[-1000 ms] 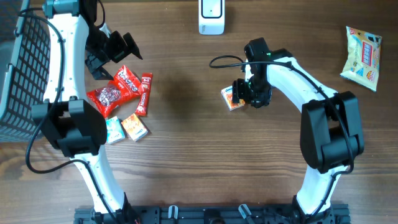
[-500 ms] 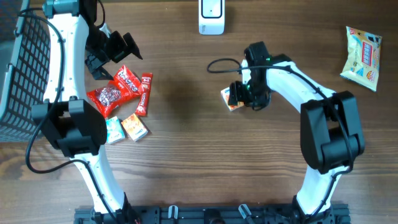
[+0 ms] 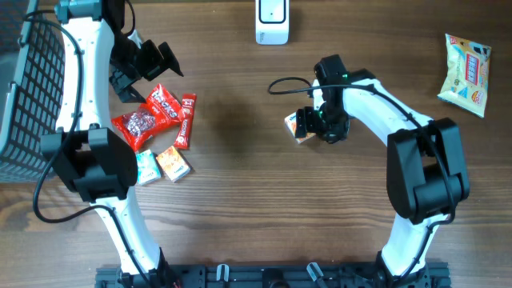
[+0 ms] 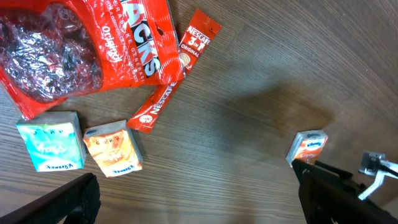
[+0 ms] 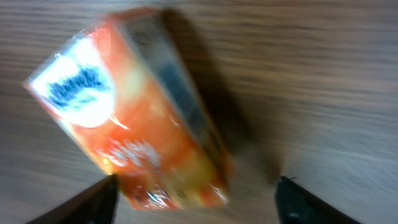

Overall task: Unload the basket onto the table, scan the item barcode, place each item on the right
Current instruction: 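Lift the Kleenex pack toward the white scanner with the right gripper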

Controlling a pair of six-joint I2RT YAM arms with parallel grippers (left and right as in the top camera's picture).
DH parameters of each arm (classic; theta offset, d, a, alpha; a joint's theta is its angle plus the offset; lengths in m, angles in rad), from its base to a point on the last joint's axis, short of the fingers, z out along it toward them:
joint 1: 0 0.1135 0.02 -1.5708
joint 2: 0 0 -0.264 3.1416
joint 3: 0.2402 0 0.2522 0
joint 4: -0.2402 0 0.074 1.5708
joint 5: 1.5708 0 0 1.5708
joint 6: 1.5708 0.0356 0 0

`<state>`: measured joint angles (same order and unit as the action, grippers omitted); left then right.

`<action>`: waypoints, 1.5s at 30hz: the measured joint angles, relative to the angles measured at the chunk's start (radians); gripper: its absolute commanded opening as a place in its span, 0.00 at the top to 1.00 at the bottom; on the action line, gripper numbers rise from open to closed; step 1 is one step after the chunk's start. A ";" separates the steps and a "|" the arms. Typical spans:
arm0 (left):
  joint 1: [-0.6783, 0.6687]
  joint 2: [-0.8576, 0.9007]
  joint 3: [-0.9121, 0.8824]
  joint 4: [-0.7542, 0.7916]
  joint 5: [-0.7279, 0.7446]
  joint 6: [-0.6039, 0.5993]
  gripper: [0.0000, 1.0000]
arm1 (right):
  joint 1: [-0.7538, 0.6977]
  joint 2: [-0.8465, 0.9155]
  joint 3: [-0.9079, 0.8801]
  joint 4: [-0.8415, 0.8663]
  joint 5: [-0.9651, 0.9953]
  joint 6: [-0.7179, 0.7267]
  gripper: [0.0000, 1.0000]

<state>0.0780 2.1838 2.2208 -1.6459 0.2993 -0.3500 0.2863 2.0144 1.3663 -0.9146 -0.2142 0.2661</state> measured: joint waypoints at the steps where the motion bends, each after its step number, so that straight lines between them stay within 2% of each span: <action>1: 0.000 0.000 0.000 0.000 0.000 0.000 0.00 | 0.000 0.000 0.015 -0.028 0.024 0.005 0.04; 6: 0.000 0.000 0.000 0.001 0.000 0.000 0.00 | 0.000 -0.004 0.172 -0.216 0.182 0.011 0.01; 9: 0.000 0.000 0.000 0.001 0.000 0.000 0.00 | 0.021 -0.029 0.240 -0.256 0.238 -0.013 0.04; 13: 0.000 0.000 0.000 0.002 0.000 0.000 0.00 | 0.113 -0.035 0.241 -0.232 0.285 -0.049 0.08; 16: 0.000 0.000 0.000 0.002 0.000 0.000 0.00 | 0.240 -0.035 0.221 -0.187 0.360 -0.063 0.21; 18: 0.000 0.000 0.000 0.000 0.000 0.000 0.00 | 0.317 -0.035 0.194 -0.156 0.423 -0.068 0.25; 22: 0.000 0.000 0.000 -0.002 0.000 0.000 0.00 | 0.422 -0.034 0.133 -0.134 0.573 -0.069 0.27; 28: 0.000 0.000 0.000 -0.003 0.000 0.000 0.00 | 0.407 -0.023 0.119 -0.111 0.681 -0.066 0.32; 41: 0.000 0.000 0.000 -0.003 0.000 0.000 0.00 | 0.385 0.079 0.119 -0.094 0.683 -0.077 0.35; 45: 0.000 0.000 0.000 -0.003 0.000 0.000 0.00 | 0.385 0.094 0.119 -0.089 0.683 -0.079 0.41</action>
<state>0.0776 2.1838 2.2208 -1.6489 0.2989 -0.3504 0.6716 2.1082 1.4849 -1.0039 0.4686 0.1871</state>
